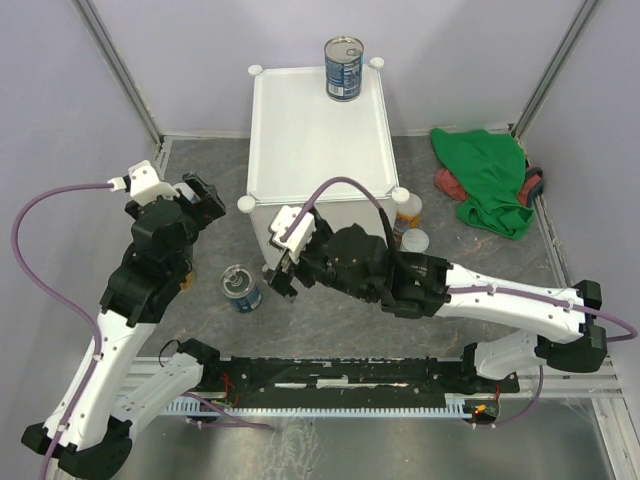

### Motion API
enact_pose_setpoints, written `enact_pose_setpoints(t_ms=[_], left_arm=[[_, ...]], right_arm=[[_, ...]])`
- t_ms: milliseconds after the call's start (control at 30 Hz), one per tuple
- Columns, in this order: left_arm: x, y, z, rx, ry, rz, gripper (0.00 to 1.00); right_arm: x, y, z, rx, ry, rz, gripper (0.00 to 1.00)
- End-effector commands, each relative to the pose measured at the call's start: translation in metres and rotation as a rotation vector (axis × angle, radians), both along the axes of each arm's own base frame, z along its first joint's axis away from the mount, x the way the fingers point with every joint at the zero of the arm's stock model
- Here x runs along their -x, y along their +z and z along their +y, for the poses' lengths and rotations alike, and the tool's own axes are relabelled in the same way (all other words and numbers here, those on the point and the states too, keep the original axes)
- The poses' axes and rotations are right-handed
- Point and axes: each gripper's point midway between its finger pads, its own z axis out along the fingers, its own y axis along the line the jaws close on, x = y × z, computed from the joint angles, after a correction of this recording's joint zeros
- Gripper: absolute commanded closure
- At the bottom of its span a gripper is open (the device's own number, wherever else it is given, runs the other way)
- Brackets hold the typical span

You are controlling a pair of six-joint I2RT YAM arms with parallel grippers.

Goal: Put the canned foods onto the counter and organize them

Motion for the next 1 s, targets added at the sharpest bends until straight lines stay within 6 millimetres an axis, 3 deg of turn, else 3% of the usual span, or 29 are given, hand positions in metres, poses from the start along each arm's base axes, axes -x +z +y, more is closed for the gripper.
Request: enact_pose_setpoints(t_ms=[0,200,300,400,633,967], left_arm=[[0.003,0.019,0.001,0.012,0.002,-0.025,0.02],[0.009,0.018,0.003,0.008,-0.003,-0.018,0.02],[0.010,0.017,0.002,0.007,-0.009,-0.010,0.02],[0.011,0.017,0.003,0.001,-0.012,-0.003,0.02],[0.011,0.018,0.000,-0.005,-0.028,0.019,0.02],[0.013,0.018,-0.003,-0.012,-0.052,0.040,0.01]], right_arm=[[0.024,-0.029,-0.008,-0.003,0.033,0.129,0.00],[0.043,-0.107,0.013,0.084,0.090,0.239,0.00],[0.044,-0.149,0.026,0.117,0.095,0.278,0.00],[0.040,-0.179,0.040,0.111,0.083,0.282,0.01],[0.026,-0.217,0.078,0.146,0.058,0.271,0.01],[-0.006,-0.242,0.108,0.095,0.013,0.336,0.01]])
